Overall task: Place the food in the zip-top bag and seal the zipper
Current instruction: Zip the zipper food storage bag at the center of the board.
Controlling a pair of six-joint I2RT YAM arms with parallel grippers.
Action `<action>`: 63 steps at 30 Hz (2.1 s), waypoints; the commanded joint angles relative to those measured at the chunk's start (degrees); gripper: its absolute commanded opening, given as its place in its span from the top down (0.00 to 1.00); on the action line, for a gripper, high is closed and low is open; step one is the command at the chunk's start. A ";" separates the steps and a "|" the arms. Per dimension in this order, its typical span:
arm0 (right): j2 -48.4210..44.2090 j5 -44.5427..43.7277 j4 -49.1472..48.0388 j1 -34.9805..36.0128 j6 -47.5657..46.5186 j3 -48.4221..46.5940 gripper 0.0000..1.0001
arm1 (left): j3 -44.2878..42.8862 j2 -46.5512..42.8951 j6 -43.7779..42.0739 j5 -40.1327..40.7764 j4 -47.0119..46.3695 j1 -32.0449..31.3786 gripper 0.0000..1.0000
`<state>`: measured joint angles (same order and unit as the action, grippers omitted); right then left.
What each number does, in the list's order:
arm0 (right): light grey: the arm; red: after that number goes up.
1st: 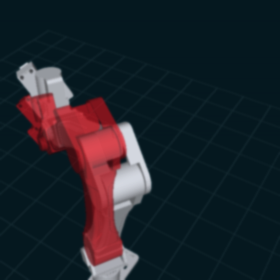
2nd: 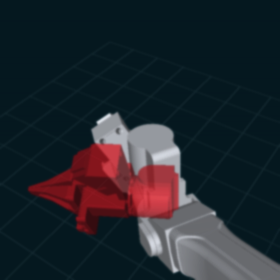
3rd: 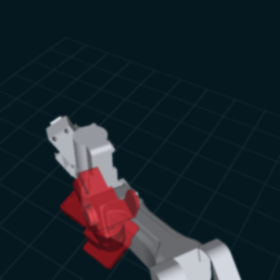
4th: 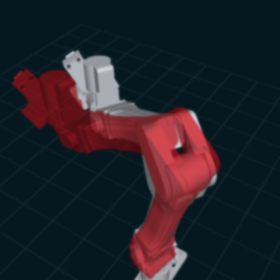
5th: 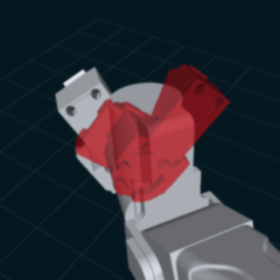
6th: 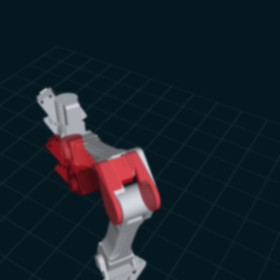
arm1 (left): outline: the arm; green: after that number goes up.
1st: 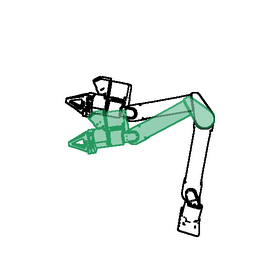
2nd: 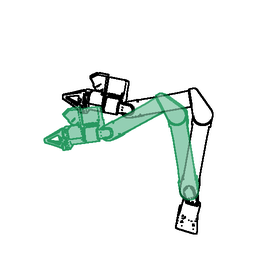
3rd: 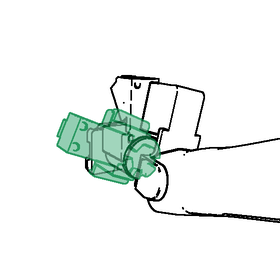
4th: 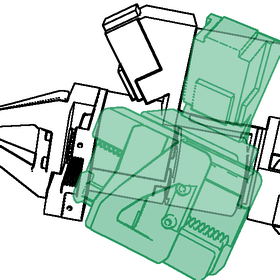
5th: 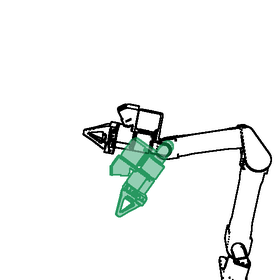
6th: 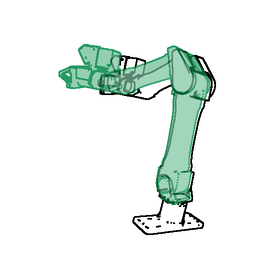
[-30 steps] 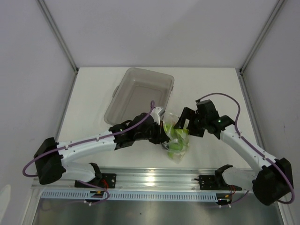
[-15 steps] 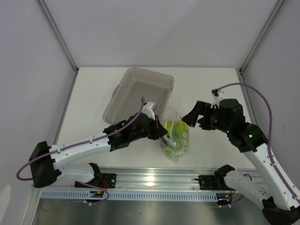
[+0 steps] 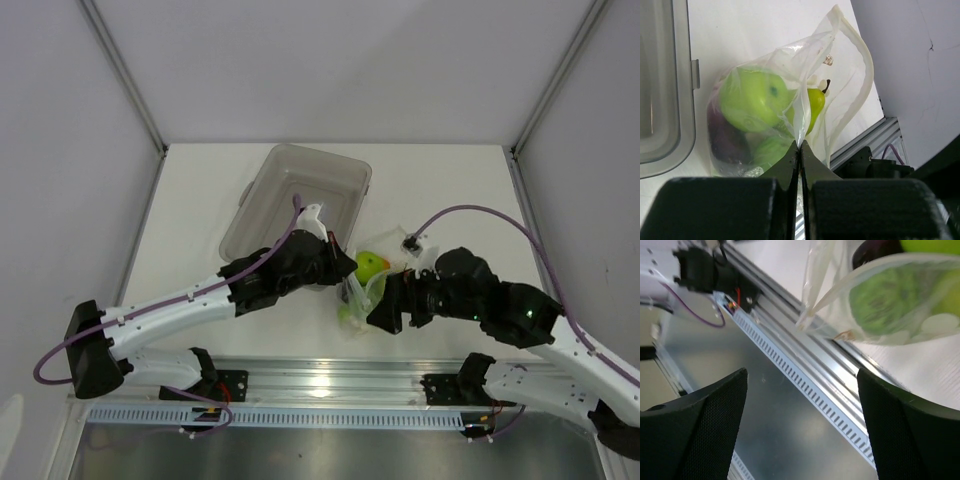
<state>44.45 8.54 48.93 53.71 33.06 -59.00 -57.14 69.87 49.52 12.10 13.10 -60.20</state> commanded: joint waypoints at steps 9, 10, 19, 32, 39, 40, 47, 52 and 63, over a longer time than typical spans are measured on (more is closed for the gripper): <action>9.16 -36.45 0.31 22.04 16.58 -0.43 0.17 | -1.65 0.36 1.63 1.70 -0.53 -0.18 0.99; 9.08 -38.14 0.29 22.31 16.60 0.37 0.17 | -1.39 0.36 1.64 1.44 -0.53 -0.18 0.99; 8.29 -45.28 -10.51 22.31 14.67 5.74 0.31 | -0.16 0.18 3.31 -0.41 -0.71 -0.18 0.99; 15.49 -46.49 -14.92 22.84 17.47 7.06 0.44 | -0.95 1.85 2.34 -3.83 -1.68 -0.18 0.99; 13.74 -50.36 -15.28 24.68 22.57 10.84 0.73 | -0.77 2.64 1.99 -6.47 -2.64 -0.18 0.99; 13.39 -50.54 -14.83 24.77 22.66 10.84 0.92 | -0.60 2.56 1.38 -6.82 -2.73 -0.09 0.99; 6.80 -50.46 -12.98 21.53 16.78 9.17 1.00 | 1.69 1.68 -2.58 -11.21 -6.16 -0.09 0.96; 0.13 -47.05 -11.40 17.23 13.18 10.04 1.00 | 2.65 1.85 -5.57 -14.12 -6.69 -0.09 0.84; -5.51 -33.50 -12.98 7.81 3.06 12.77 1.00 | 4.24 -0.08 -10.22 -14.56 -7.83 0.79 0.27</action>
<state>39.66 -27.75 37.76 62.54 38.89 -46.46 -52.84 72.38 42.65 -2.15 6.66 -59.70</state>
